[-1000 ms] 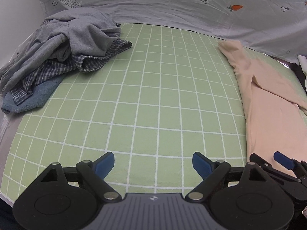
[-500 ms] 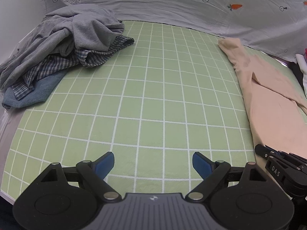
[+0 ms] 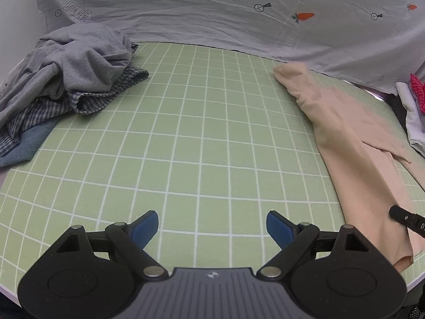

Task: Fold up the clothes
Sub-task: 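Release the folded side and open the right gripper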

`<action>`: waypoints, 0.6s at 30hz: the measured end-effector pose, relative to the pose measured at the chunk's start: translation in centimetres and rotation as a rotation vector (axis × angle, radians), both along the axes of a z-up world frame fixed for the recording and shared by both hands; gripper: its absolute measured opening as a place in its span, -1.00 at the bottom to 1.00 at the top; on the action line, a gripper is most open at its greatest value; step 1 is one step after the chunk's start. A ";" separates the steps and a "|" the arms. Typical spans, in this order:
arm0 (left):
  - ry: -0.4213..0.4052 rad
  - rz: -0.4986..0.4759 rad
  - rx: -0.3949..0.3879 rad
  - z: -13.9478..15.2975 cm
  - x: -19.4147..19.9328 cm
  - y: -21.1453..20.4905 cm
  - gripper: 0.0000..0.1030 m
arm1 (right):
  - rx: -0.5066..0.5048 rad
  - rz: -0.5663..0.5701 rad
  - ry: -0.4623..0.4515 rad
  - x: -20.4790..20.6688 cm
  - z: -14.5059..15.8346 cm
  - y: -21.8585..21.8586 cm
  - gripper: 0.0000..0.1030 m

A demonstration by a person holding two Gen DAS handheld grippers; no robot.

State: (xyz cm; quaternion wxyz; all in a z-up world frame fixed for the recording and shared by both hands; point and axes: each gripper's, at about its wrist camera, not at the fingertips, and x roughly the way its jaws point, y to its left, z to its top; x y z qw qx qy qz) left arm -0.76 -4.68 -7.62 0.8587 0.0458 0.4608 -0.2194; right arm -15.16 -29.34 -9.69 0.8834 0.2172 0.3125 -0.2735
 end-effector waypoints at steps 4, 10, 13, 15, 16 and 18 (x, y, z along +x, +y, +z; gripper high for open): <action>-0.004 0.011 0.027 0.0 -1.3 -2.7 0.72 | -0.028 0.029 0.105 -0.7 -2.3 -3.0 -0.94; 0.008 0.043 0.055 0.0 -2.8 -6.8 0.72 | -0.086 0.196 0.211 -0.8 -3.4 -4.1 -0.63; 0.014 0.050 0.058 0.0 -3.2 -9.4 0.73 | -0.090 0.253 0.167 -1.6 -1.9 -5.0 -0.25; 0.014 0.050 0.061 -0.1 -3.4 -11.3 0.73 | -0.069 0.266 0.138 -2.3 -0.9 -6.5 -0.17; 0.014 0.052 0.062 -0.2 -3.4 -12.1 0.73 | -0.071 0.261 0.133 -2.6 -0.6 -7.4 -0.11; 0.017 0.062 0.064 -0.5 -3.6 -13.9 0.73 | -0.078 0.250 0.126 -3.1 -0.1 -9.2 -0.09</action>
